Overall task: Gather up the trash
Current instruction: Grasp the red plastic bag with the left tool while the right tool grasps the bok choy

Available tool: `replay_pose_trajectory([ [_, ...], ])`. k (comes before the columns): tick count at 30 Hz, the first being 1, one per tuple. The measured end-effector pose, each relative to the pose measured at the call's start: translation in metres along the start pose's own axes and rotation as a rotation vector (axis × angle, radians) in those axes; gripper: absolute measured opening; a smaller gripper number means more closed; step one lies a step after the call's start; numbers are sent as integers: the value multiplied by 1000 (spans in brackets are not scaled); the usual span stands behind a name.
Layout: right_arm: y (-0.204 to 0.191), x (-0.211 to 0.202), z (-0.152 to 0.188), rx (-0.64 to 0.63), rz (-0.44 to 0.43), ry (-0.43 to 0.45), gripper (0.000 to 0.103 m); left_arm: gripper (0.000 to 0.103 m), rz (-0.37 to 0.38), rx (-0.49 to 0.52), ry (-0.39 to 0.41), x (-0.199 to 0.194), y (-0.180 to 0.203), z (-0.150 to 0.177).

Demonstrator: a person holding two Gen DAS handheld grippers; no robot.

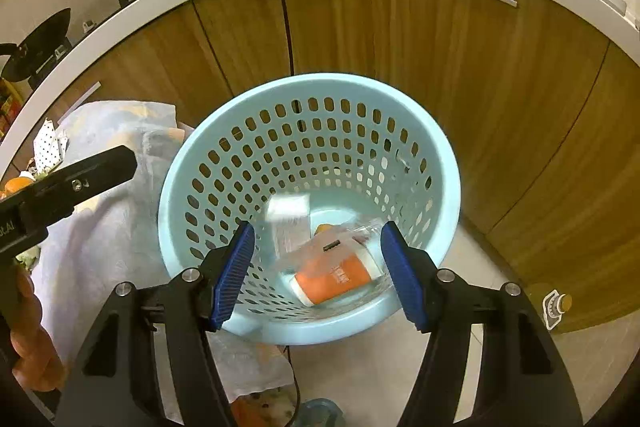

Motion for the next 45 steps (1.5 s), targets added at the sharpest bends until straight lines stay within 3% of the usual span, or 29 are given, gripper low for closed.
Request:
replay_pose_trajectory([
  [6, -14, -24, -9, -21, -41, 66, 62, 59, -24, -10, 73, -38, -7, -3],
  [12, -57, -66, -19, -117, -121, 176, 62, 59, -77, -40, 184, -99, -24, -6],
  [20, -135, -108, -22, -250, -283, 251, 62, 61, -256, -163, 335, -208, -99, 4],
  [24, -180, -116, -15, -323, -351, 256, 62, 61, -376, -228, 377, -250, -144, 16],
  [28, -218, -115, -3, -368, -425, 231, 62, 63, -442, -304, 380, -276, -188, 33],
  [33, -252, -101, 10, -381, -508, 181, 61, 63, -479, -365, 306, -275, -232, 56],
  [37, -271, -81, 19, -393, -550, 124, 61, 64, -437, -395, 225, -248, -251, 66],
  [45, -290, -51, 26, -436, -573, 59, 61, 76, -384, -457, 212, -220, -268, 72],
])
Point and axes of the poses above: each gripper's, at about its wrist camera, not at the fingertips, and x roughly the way its jaws point, y to its right, z to its underside, the point moved 3 cm from there along x, roughly the way its jaws point, and after that the axes turned 11 degrees about y, right-handed, at the moved point
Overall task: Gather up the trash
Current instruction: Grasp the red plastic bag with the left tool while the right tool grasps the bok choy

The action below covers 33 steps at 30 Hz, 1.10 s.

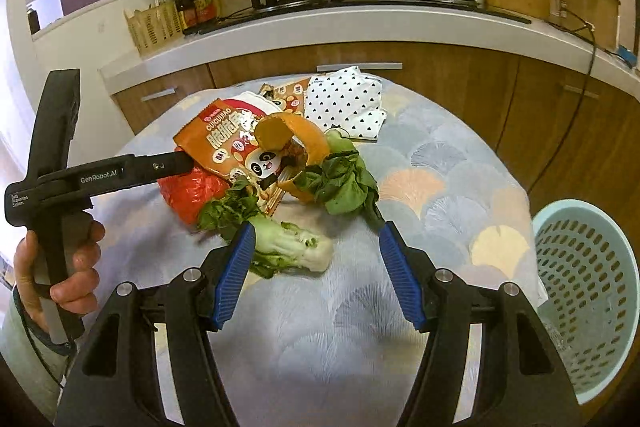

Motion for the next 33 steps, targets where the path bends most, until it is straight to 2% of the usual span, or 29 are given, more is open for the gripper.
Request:
replay_pose_trajectory([
  [5, 6, 23, 5, 27, -22, -56, 61, 77, 87, -70, -10, 11, -2, 6],
  [10, 1, 31, 7, 2, -35, -85, 61, 75, 131, -82, -6, 12, -1, 8],
  [13, -3, 33, 7, -13, -39, -90, 61, 60, 175, -74, -3, 11, 4, 11],
  [14, -4, 34, 8, -15, -45, -95, 61, 50, 187, -73, 1, 10, 5, 11],
  [16, -5, 34, 9, -18, -53, -102, 61, 42, 215, -72, 12, 8, 9, 12],
  [18, -7, 31, 11, -20, -61, -106, 52, 39, 208, -67, 27, 5, 10, 12],
  [19, -9, 30, 11, -26, -64, -105, 41, 38, 207, -71, 46, 1, 9, 11],
  [20, -11, 26, 12, -30, -66, -102, 36, 37, 202, -78, 60, -1, 6, 10],
  [23, -20, 11, 15, -63, -33, -81, 24, 37, 163, -122, 117, -11, -7, 3],
  [26, -32, -5, 18, -89, -45, -77, 23, 37, 107, -159, 145, -17, -21, -1],
  [30, -61, -17, 28, -186, -117, -117, 23, 37, 108, -194, 156, -19, -27, -4],
  [33, -69, -20, 29, -252, -86, -93, 24, 37, 101, -179, 163, -21, -28, -6],
])
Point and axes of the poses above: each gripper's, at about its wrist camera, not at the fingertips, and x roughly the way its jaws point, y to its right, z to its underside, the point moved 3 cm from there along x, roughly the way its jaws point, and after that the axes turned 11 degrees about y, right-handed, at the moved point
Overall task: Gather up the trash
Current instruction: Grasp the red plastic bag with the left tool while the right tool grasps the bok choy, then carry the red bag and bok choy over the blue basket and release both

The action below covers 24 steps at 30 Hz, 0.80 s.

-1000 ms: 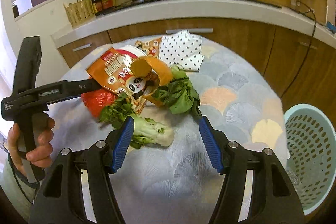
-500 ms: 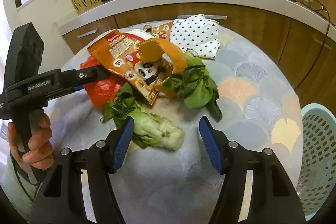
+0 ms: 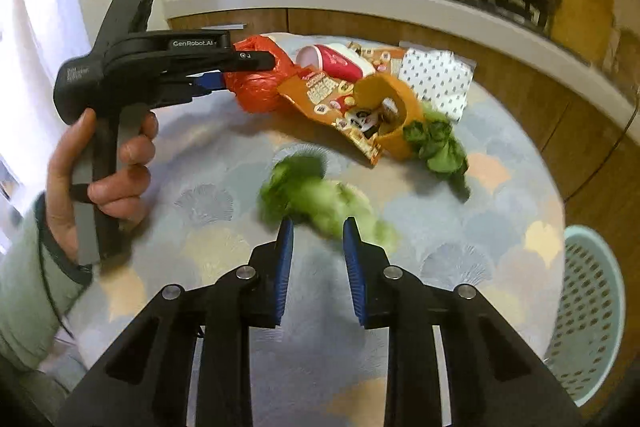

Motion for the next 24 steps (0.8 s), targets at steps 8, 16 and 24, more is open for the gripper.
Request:
replay_pose_trajectory([
  [8, 23, 20, -3, -18, -36, -22, 65, 37, 18, -4, -7, 0, 0, 3],
  [16, 16, 51, 4, -54, -37, -89, 46, 37, 24, 43, -26, 5, 11, 9],
  [24, -2, 6, 8, -77, -23, 13, 24, 37, 81, 72, -17, -7, 23, 12],
])
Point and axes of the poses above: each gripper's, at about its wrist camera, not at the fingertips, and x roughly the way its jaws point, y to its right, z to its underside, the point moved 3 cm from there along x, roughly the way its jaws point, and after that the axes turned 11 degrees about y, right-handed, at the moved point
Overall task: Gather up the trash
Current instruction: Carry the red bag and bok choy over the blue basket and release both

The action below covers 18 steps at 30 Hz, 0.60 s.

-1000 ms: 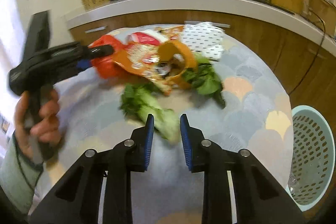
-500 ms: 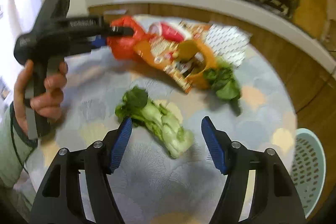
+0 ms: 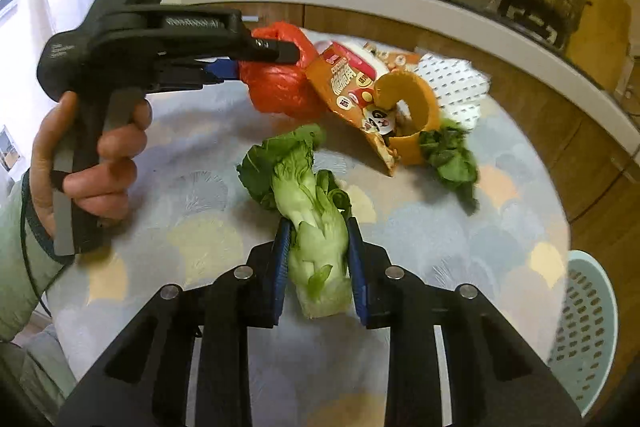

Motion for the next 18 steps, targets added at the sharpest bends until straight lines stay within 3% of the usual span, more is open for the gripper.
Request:
replay_pose_trajectory([
  [10, 42, -62, 10, 149, 82, 100, 24, 37, 104, 75, 48, -41, 64, -3],
  [18, 100, -110, 20, 302, 219, 193, 24, 37, 184, 191, 0, -23, 132, 4],
])
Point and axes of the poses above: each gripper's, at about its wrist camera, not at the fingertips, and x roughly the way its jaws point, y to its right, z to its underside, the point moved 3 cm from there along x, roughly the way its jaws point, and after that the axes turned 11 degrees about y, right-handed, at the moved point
